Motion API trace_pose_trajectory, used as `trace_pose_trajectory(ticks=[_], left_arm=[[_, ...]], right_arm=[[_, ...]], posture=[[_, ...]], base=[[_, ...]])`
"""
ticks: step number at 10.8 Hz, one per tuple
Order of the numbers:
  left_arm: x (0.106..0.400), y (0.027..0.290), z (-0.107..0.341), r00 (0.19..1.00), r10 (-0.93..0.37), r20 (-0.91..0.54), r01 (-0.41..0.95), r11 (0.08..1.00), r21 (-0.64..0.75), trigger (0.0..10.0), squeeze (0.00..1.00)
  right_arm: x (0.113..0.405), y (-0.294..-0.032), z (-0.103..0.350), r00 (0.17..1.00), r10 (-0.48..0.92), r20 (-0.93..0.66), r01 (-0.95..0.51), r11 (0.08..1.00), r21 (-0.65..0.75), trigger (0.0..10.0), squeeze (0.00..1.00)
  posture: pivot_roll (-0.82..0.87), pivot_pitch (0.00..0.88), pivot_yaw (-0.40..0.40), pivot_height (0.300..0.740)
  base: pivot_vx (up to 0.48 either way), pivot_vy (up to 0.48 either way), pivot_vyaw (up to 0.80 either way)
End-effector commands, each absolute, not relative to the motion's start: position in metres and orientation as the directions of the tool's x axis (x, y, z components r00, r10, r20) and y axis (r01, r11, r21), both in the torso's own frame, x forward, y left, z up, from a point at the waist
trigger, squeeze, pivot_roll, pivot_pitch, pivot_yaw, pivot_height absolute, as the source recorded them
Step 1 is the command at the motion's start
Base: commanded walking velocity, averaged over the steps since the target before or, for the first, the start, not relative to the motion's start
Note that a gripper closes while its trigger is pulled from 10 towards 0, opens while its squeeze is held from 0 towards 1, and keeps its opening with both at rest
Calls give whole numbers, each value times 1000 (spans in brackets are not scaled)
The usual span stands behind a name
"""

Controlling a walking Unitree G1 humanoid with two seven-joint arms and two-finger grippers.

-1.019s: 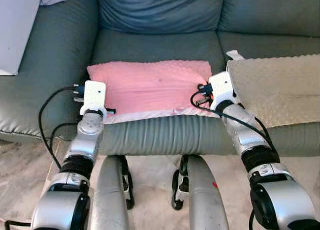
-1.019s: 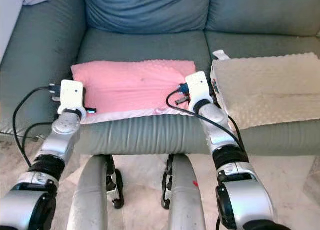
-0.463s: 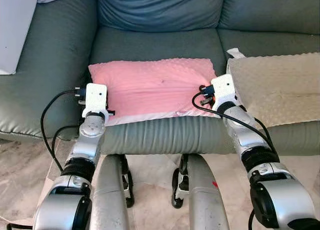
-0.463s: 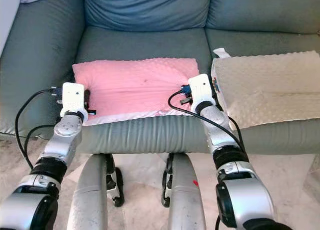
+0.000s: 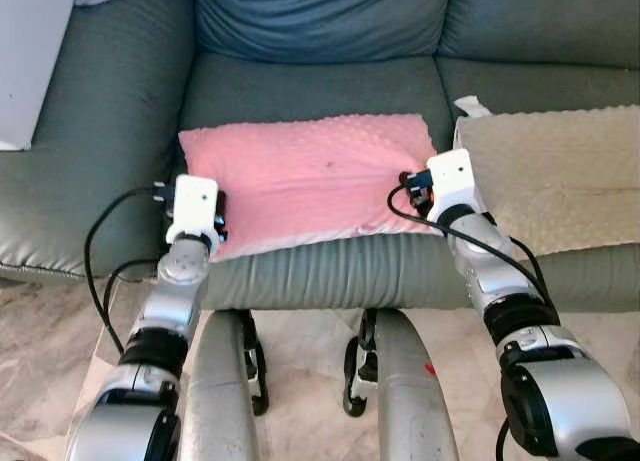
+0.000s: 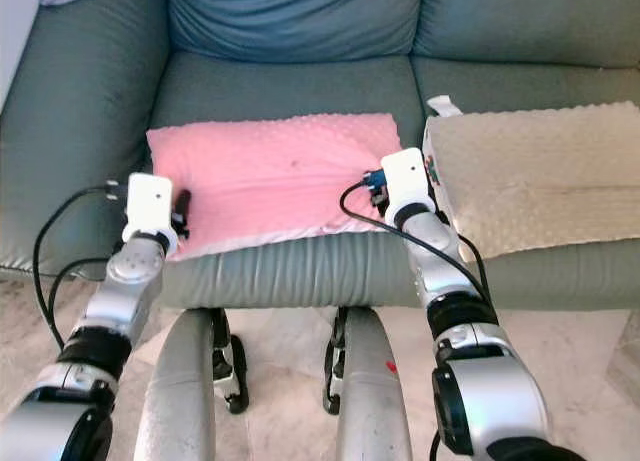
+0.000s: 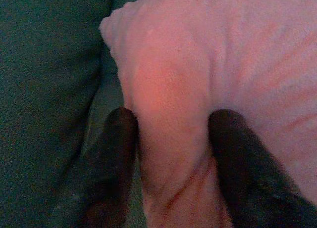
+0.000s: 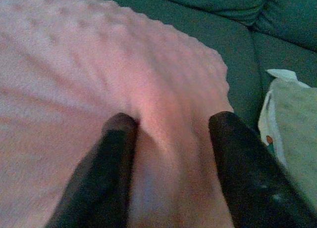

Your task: Move the pillow to the sofa

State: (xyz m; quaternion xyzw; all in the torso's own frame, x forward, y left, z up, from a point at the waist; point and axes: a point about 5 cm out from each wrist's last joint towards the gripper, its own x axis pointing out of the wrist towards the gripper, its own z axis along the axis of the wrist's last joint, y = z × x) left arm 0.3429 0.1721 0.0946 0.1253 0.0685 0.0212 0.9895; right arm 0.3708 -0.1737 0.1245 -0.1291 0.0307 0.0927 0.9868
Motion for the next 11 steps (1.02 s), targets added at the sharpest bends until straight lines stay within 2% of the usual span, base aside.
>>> trace_pose_trajectory(ticks=[1, 3, 4, 8, 10, 11], left_arm=[[332, 180, 76, 976, 62, -209, 0, 958, 286, 10000, 1000], [340, 176, 98, 995, -16, -96, 49, 934, 354, 10000, 1000], [345, 170, 104, 995, -34, -89, 63, 936, 345, 10000, 1000], [352, 176, 103, 996, -15, -87, 46, 928, 371, 10000, 1000], [358, 186, 107, 998, 37, -57, -11, 918, 397, 10000, 1000], [363, 190, 117, 997, 72, 1, -66, 914, 400, 10000, 1000]], right_arm=[[367, -186, 118, 989, 117, -91, -135, 967, -218, 10000, 1000], [367, -178, 121, 994, 99, -53, -103, 990, -92, 10000, 1000], [366, -175, 123, 998, 55, -25, -55, 998, -6, 10000, 1000], [349, -161, 116, 998, 64, 0, -64, 997, 33, 10000, 1000], [338, -151, 112, 996, 87, 5, -87, 995, 51, 10000, 1000], [331, -144, 111, 995, 99, 12, -100, 993, 66, 10000, 1000]], posture=[[-41, 363, -20, 625], [-39, 351, -25, 625], [-37, 331, -30, 625], [-66, 224, -29, 625], [-81, 166, -29, 625], [-83, 129, -31, 625]], base=[[0, 0, 0], [0, 0, 0], [0, 0, 0], [0, 0, 0], [0, 0, 0], [0, 0, 0]])
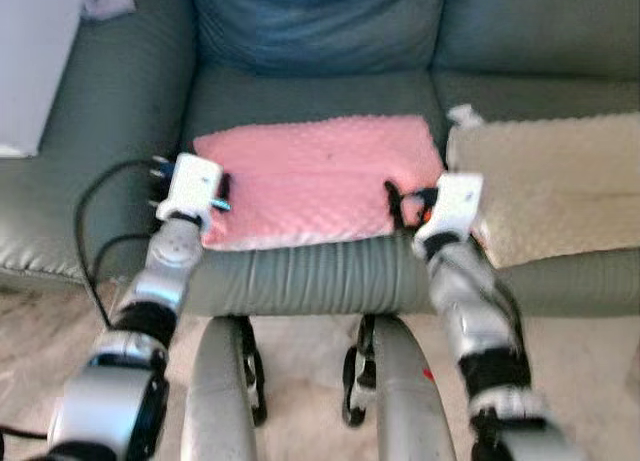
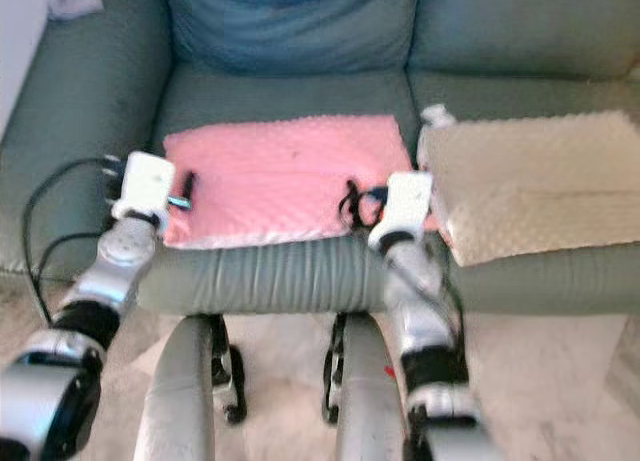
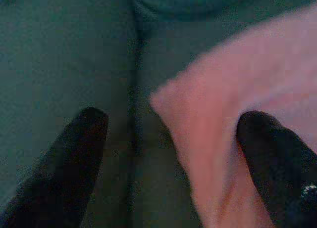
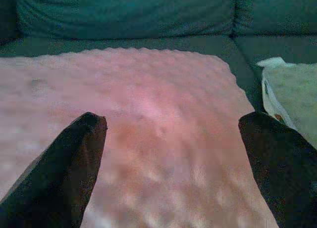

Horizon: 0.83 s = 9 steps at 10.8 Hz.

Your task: Move the pillow to the sofa

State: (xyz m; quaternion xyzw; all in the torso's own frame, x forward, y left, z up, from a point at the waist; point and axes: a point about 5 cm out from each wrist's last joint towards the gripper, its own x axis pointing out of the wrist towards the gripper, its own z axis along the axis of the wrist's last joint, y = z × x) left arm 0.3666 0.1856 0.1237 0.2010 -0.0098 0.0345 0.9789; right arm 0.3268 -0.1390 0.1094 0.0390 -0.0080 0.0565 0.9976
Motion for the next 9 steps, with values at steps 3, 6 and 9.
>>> trace_pose_trajectory(ticks=[3, 6, 9], left_arm=[[368, 193, 138, 984, 91, 151, -142, 916, 376, 10000, 1000], [324, 199, 110, 982, 108, 157, -148, 951, 273, 10000, 1000], [255, 187, 78, 990, 57, 131, -89, 962, 256, 10000, 1000]], right_arm=[[306, -122, 103, 987, 163, 14, -163, 981, 107, 10000, 1000], [284, -136, 102, 991, 124, 39, -129, 981, 148, 10000, 1000], [259, -150, 83, 996, 83, -39, -77, 986, 145, 10000, 1000]], posture=[[-81, 23, -24, 625], [-77, 0, -13, 625], [-48, 0, -27, 625]], base=[[0, 0, 0], [0, 0, 0], [0, 0, 0]])
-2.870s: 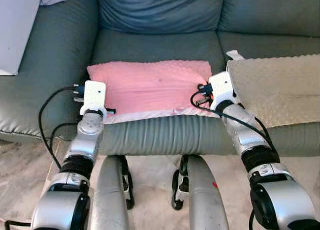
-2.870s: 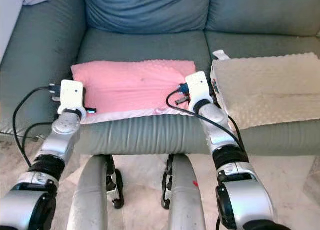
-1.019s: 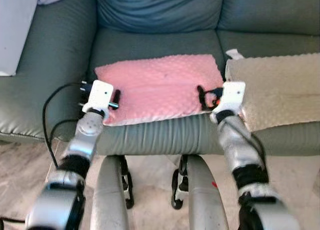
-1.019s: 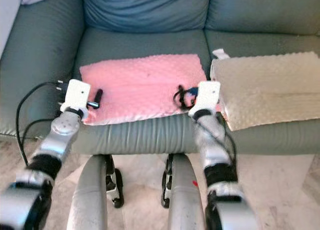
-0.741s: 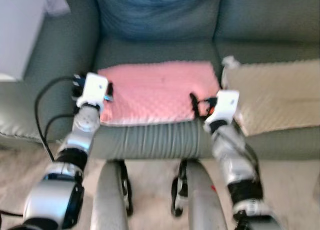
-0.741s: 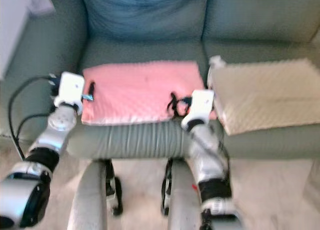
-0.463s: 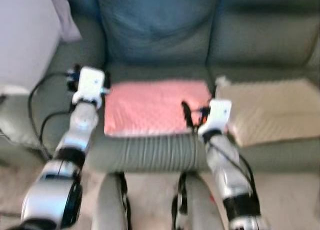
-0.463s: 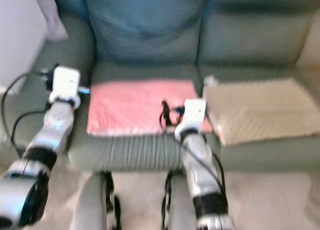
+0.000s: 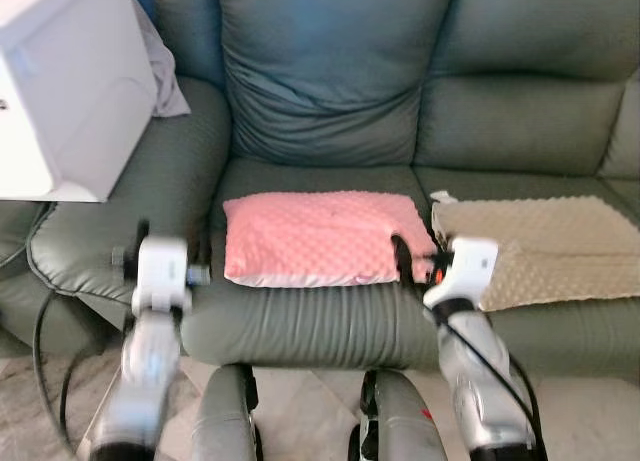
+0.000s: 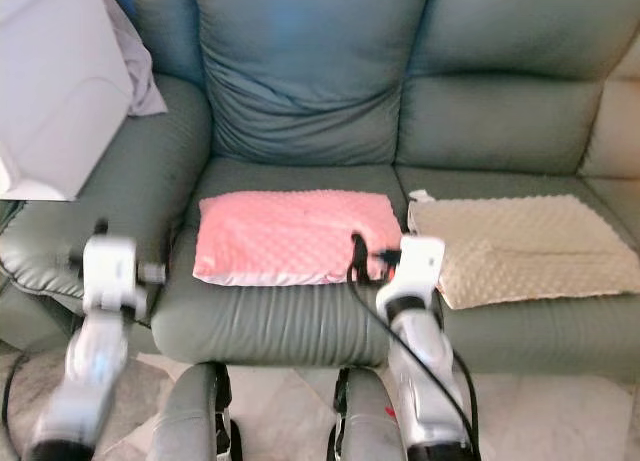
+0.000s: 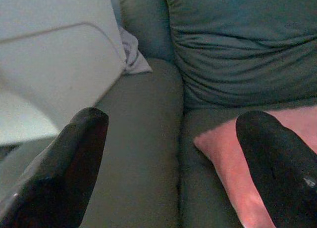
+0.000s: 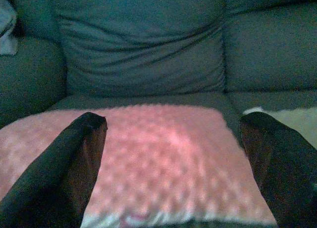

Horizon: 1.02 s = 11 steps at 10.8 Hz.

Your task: Move the pillow to the sofa

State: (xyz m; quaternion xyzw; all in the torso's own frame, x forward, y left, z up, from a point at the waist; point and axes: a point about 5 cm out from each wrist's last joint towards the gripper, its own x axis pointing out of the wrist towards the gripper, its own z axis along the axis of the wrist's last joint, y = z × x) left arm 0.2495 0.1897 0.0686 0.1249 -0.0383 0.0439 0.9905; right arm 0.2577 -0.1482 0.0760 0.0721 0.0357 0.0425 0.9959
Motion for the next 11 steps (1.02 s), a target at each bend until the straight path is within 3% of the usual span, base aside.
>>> trace_pose_trajectory(ticks=[1, 2, 3, 6, 9, 11], left_arm=[[250, 181, 72, 996, 57, 75, -73, 971, 230, 10000, 1000], [252, 176, 73, 998, 24, 59, -37, 972, 233, 10000, 965], [255, 181, 72, 998, 34, 59, -49, 960, 275, 10000, 0], [259, 177, 68, 997, 69, 22, -72, 963, 261, 10000, 0], [263, 174, 61, 997, 71, -12, -65, 957, 284, 10000, 0], [277, 168, 68, 997, 82, -1, -78, 954, 291, 10000, 0]], right_arm=[[257, -143, 82, 990, 132, -49, -122, 978, 171, 10000, 1000], [259, -139, 89, 987, 159, -5, -156, 976, 155, 10000, 0], [265, -144, 102, 992, 115, 49, -121, 979, 166, 10000, 0], [268, -149, 101, 991, 128, 23, -130, 977, 170, 10000, 0], [272, -135, 101, 983, 183, 27, -184, 966, 181, 10000, 0], [277, -135, 102, 982, 189, 30, -191, 965, 179, 10000, 0]], posture=[[-45, 0, -32, 625], [-51, 0, -33, 625], [-60, 0, -42, 634], [-61, 0, -56, 694], [-63, 0, -46, 740], [-73, 0, -39, 740]], base=[[0, 0, 0], [0, 0, 0], [0, 0, 0], [0, 0, 0], [0, 0, 0], [0, 0, 0]])
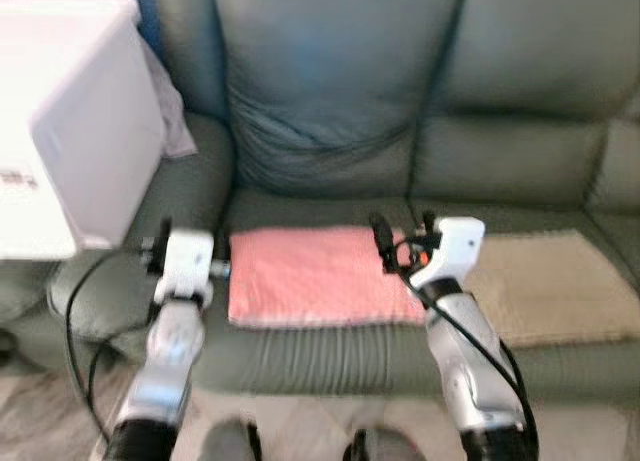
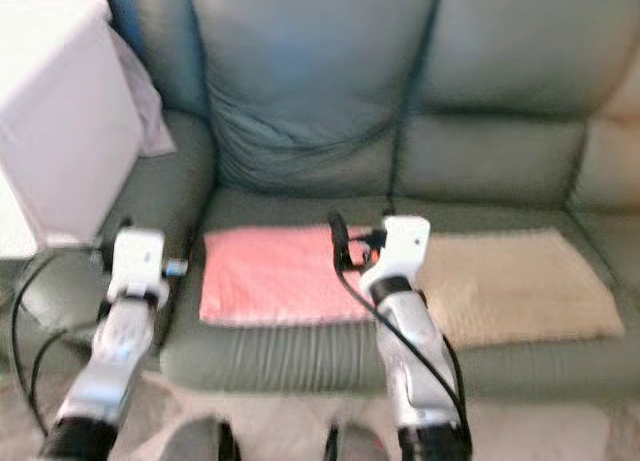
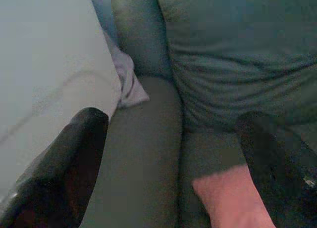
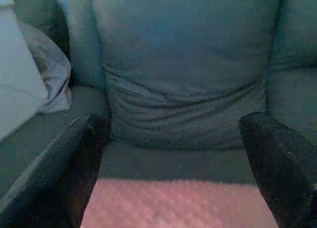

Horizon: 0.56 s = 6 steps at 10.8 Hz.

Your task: Move the pillow to the sofa

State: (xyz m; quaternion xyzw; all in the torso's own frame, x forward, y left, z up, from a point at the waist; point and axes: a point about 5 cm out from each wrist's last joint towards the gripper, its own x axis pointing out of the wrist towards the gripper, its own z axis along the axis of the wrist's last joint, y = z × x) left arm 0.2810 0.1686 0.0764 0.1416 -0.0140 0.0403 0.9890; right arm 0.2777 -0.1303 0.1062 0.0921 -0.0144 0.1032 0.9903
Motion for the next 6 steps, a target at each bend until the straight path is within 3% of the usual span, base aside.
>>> trace_pose_trajectory(ticks=[1, 4, 6], left_arm=[[282, 166, 70, 997, 82, 4, -80, 955, 285, 10000, 0], [286, 159, 71, 996, 86, 2, -83, 959, 271, 10000, 0], [285, 153, 69, 997, 71, -9, -67, 968, 241, 10000, 0]], right_arm=[[279, -137, 103, 982, 185, 31, -187, 967, 174, 10000, 0], [284, -142, 100, 986, 165, 8, -164, 972, 168, 10000, 0], [285, -139, 102, 983, 182, 22, -183, 968, 170, 10000, 0]], posture=[[-78, 0, -35, 740], [-78, 0, -34, 740], [-78, 0, -35, 740]], base=[[0, 0, 0], [0, 0, 0], [0, 0, 800]])
